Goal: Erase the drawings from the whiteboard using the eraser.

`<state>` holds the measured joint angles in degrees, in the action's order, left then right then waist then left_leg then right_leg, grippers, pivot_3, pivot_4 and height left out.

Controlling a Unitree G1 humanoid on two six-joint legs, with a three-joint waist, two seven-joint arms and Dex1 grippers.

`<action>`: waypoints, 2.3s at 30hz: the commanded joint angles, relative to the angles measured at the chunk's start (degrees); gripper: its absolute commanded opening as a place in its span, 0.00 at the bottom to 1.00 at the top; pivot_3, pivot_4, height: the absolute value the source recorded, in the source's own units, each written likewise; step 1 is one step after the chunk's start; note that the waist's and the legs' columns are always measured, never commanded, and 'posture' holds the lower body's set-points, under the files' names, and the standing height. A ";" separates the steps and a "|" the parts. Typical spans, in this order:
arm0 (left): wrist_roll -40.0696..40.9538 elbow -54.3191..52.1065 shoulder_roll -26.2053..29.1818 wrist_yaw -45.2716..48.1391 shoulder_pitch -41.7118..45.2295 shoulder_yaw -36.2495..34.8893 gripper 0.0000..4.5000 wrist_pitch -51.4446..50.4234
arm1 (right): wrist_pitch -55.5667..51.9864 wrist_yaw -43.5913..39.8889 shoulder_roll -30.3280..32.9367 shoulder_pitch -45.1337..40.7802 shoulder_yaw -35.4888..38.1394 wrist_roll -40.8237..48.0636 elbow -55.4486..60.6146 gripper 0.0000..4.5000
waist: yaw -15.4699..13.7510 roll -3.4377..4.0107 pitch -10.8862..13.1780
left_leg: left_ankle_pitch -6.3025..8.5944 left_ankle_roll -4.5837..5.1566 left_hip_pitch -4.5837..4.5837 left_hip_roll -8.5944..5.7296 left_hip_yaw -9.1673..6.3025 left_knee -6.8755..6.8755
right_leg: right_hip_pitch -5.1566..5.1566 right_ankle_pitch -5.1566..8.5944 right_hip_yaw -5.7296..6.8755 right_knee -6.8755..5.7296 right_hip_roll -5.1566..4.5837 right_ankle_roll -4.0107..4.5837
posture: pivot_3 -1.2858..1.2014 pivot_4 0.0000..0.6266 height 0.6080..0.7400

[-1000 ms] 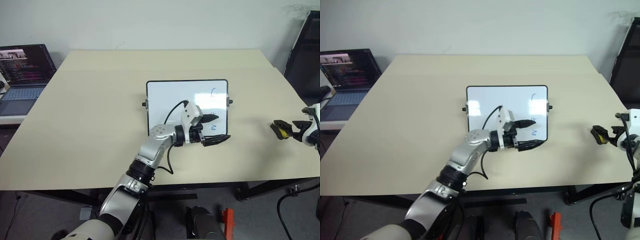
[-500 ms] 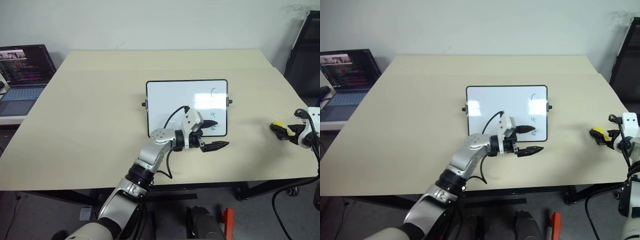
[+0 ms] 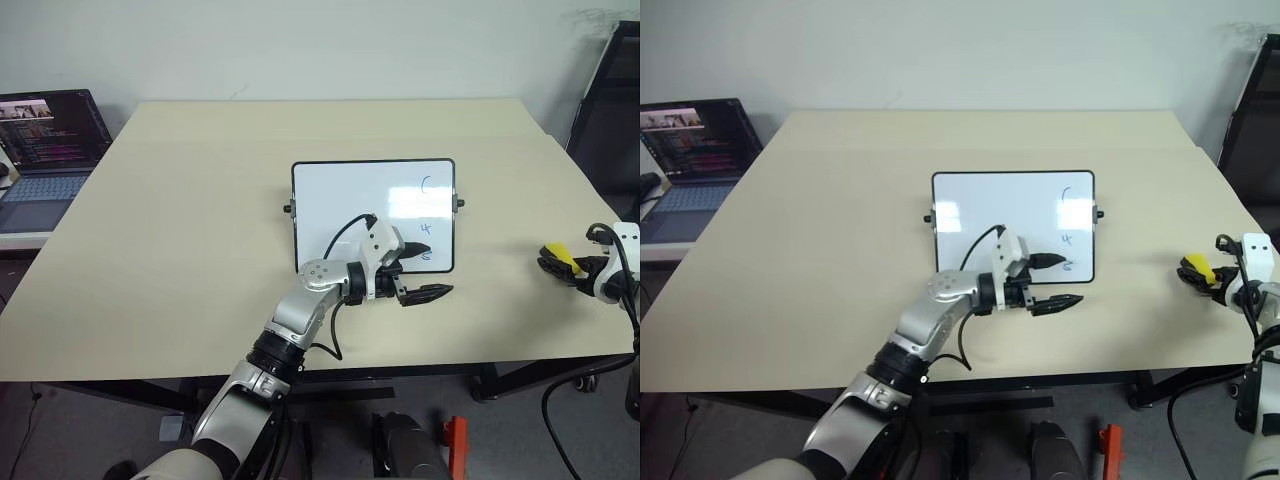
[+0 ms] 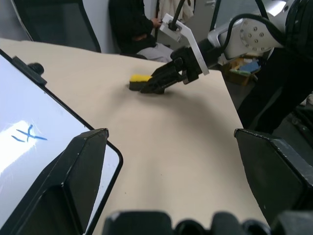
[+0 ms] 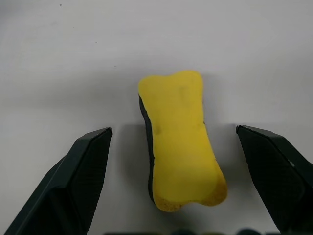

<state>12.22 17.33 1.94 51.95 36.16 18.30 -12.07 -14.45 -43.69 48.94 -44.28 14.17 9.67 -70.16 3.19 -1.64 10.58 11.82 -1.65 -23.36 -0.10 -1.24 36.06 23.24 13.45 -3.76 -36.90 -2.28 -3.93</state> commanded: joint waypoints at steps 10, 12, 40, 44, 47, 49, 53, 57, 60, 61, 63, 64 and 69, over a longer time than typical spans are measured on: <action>-0.76 -4.39 -0.34 -0.89 -1.32 1.08 1.00 -0.31 | 1.18 0.60 0.44 -0.91 2.35 1.18 0.06 0.95 | 0.00 0.01 0.00 | 0.00 0.00 0.00 0.00 0.00 0.00 | 0.00 -0.01 0.00 -0.01 0.00 0.01 | 0.52 0.24 1.00; -1.07 -3.92 -0.08 -1.05 -1.21 0.91 1.00 -0.01 | 1.48 1.15 0.54 -0.92 2.35 0.99 0.05 0.95 | 0.00 0.01 0.00 | 0.00 0.00 0.00 0.00 0.00 0.01 | 0.00 -0.01 0.00 -0.02 0.00 0.01 | 0.52 0.24 1.00; -1.35 -3.75 0.14 -1.61 -1.52 1.14 1.00 0.16 | 1.62 -0.42 1.58 -3.51 0.23 -2.12 -0.22 0.95 | 0.06 0.04 -0.02 | 0.00 0.00 0.03 0.00 0.02 0.01 | -0.01 -0.04 -0.02 -0.05 0.00 0.06 | 0.52 0.24 1.00; -1.44 -3.76 -0.01 -1.56 -1.73 1.29 1.00 0.26 | 0.80 -1.45 2.28 -4.61 -0.82 -3.22 -0.53 0.95 | 0.04 0.05 -0.03 | 0.00 0.00 0.06 0.00 0.02 0.01 | -0.02 -0.04 -0.02 -0.06 0.00 0.06 | 0.52 0.24 1.00; -1.46 -3.64 -0.21 -1.57 -1.73 1.32 1.00 0.34 | 0.15 -1.82 2.61 -5.10 -1.89 -4.43 -0.74 0.95 | -0.02 0.05 -0.03 | 0.00 0.00 0.05 0.00 0.01 0.01 | -0.03 -0.04 -0.02 -0.05 0.00 0.07 | 0.52 0.24 1.00; -1.48 -3.60 -0.30 -1.65 -1.72 1.30 1.00 0.40 | -0.72 -1.21 2.82 -5.36 -3.04 -5.72 -0.86 0.95 | -0.02 0.05 -0.03 | 0.00 0.00 0.05 -0.01 0.02 0.01 | -0.03 -0.05 -0.03 -0.05 0.00 0.08 | 0.52 0.24 1.00; -1.47 -3.67 -0.43 -1.82 -1.91 1.31 1.00 0.38 | -2.28 -0.52 3.02 -6.84 -3.54 -6.37 -1.20 0.95 | 0.04 0.06 -0.03 | 0.00 0.00 0.07 -0.01 0.03 0.01 | -0.03 -0.06 -0.05 -0.07 -0.01 0.10 | 0.52 0.24 1.00; -1.49 -3.68 -0.58 -1.81 -2.05 1.42 1.00 0.43 | -3.20 -1.21 3.22 -7.70 -4.18 -6.88 -1.60 0.95 | 0.06 0.06 -0.04 | 0.00 0.00 0.10 0.00 0.06 0.01 | -0.03 -0.06 -0.08 -0.08 0.00 0.10 | 0.52 0.24 1.00; -1.53 -3.76 -0.54 -1.84 -2.10 1.39 1.00 0.43 | -3.29 -1.30 3.25 -7.91 -4.25 -6.98 -1.78 0.95 | 0.01 0.06 -0.03 | 0.00 0.00 0.10 -0.01 0.05 0.01 | -0.04 -0.06 -0.07 -0.07 -0.01 0.10 | 0.52 0.24 1.00; -1.60 -3.78 -0.49 -1.90 -2.11 1.36 1.00 0.62 | -3.26 -1.30 3.21 -7.90 -4.26 -7.02 -1.82 0.95 | 0.01 0.06 -0.03 | 0.00 0.00 0.09 -0.01 0.05 0.01 | -0.04 -0.06 -0.07 -0.07 -0.01 0.09 | 0.52 0.24 1.00; -1.78 -3.77 -0.47 -2.08 -2.09 1.31 1.00 1.22 | -3.23 -1.27 3.14 -7.85 -4.23 -7.09 -1.90 0.95 | 0.02 0.06 -0.04 | 0.00 0.00 0.10 -0.01 0.06 0.01 | -0.04 -0.06 -0.08 -0.07 -0.01 0.10 | 0.52 0.24 1.00; -1.78 -3.86 -0.44 -2.08 -2.06 1.29 1.00 1.23 | -3.24 -1.26 3.04 -7.77 -4.23 -7.15 -1.92 0.95 | 0.03 0.06 -0.04 | 0.00 0.00 0.10 -0.01 0.06 0.01 | -0.04 -0.06 -0.08 -0.07 -0.01 0.10 | 0.52 0.24 1.00; -2.18 -3.90 -0.43 -1.99 -1.92 1.36 1.00 1.61 | -3.21 -1.13 2.81 -7.45 -4.11 -7.23 -2.03 0.95 | 0.03 0.06 -0.04 | 0.00 0.00 0.10 -0.01 0.07 0.01 | -0.04 -0.07 -0.08 -0.08 -0.01 0.10 | 0.52 0.24 1.00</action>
<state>10.10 15.81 1.99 50.07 33.96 19.48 -11.81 -17.86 -44.88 50.24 -50.97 9.88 2.77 -72.43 3.22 -1.58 10.54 11.82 -1.65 -23.25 -0.11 -1.17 36.08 23.20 13.39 -3.84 -36.98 -2.29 -3.83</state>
